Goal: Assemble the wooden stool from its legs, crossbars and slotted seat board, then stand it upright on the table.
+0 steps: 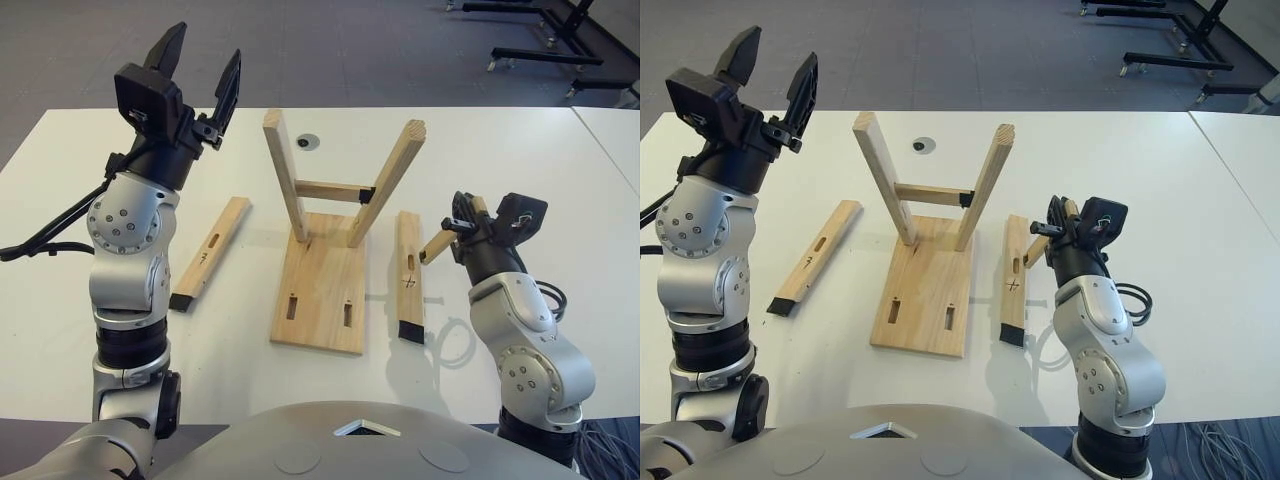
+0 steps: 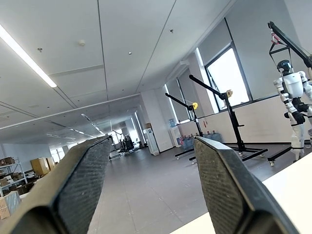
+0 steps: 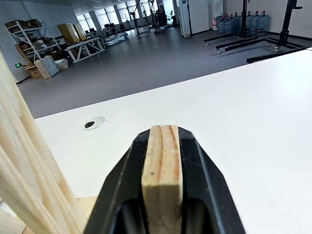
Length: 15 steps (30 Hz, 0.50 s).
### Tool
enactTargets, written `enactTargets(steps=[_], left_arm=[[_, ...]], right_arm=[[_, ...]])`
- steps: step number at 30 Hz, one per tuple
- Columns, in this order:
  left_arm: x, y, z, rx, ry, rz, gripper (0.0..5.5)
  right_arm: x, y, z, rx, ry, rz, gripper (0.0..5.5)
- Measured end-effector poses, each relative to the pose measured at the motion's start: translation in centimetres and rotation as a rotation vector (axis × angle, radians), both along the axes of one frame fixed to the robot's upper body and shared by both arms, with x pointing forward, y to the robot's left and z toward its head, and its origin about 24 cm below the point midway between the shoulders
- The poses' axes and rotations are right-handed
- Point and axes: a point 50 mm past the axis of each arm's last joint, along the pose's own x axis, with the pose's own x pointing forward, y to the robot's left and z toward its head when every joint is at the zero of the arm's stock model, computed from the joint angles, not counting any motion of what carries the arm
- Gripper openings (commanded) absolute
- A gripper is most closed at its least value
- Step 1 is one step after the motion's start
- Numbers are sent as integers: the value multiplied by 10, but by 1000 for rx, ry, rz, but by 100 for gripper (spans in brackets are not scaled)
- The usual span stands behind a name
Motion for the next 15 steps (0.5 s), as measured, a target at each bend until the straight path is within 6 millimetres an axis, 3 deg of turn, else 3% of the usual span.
enactTargets(steps=[15], left_arm=[[10, -4, -4, 29, 33, -50, 301]], right_arm=[[3, 5, -16, 16, -7, -84, 39]])
